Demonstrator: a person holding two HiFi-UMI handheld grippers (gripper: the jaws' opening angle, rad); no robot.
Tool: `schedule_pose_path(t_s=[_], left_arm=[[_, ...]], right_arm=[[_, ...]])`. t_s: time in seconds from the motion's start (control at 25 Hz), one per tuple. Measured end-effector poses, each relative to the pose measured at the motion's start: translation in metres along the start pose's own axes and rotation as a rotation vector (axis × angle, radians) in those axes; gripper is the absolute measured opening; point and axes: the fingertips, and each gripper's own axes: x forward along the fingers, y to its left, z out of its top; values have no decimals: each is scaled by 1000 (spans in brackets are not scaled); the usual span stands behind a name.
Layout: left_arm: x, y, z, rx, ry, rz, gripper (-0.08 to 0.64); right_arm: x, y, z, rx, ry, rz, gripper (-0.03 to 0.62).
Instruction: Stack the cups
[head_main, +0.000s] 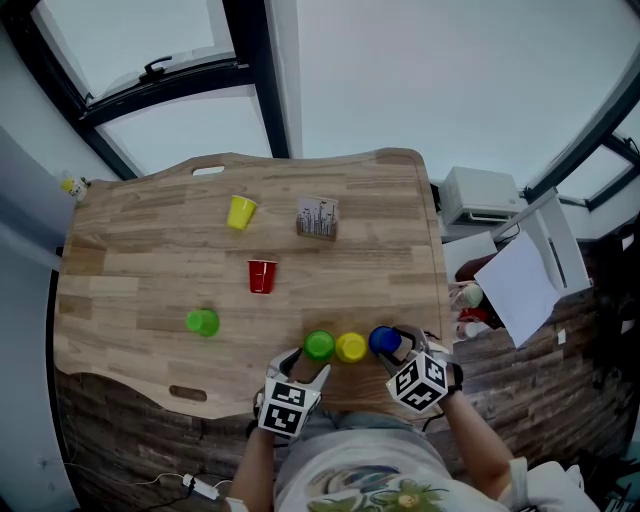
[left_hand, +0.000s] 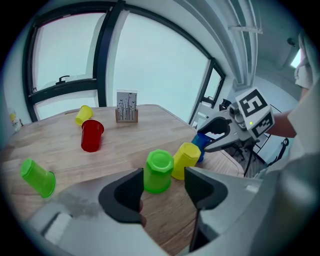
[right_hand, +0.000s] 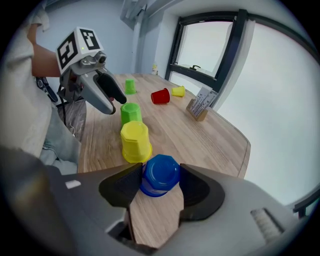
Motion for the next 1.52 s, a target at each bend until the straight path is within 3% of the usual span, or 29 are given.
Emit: schedule_pose_path(t_s=[0.84,0.96,1.12,1.24,1.52], left_arm=[[-12,7,9,-26,-38,13,268],[-14,7,11,-29,-44,-6,268],[-29,22,26,-82,-94,-23,268],[-47,50,48,-126,-160,16,268],[-69,116,97,-140,-230,162,268]], right_arm=[[3,6,2,-3,4,9,241],[0,6,5,49,-20,29,262],[-14,-2,18,191,-107,66,264],[-31,-18,32,274,-179,56,264],[-50,-52,60,316,-278,12,244]])
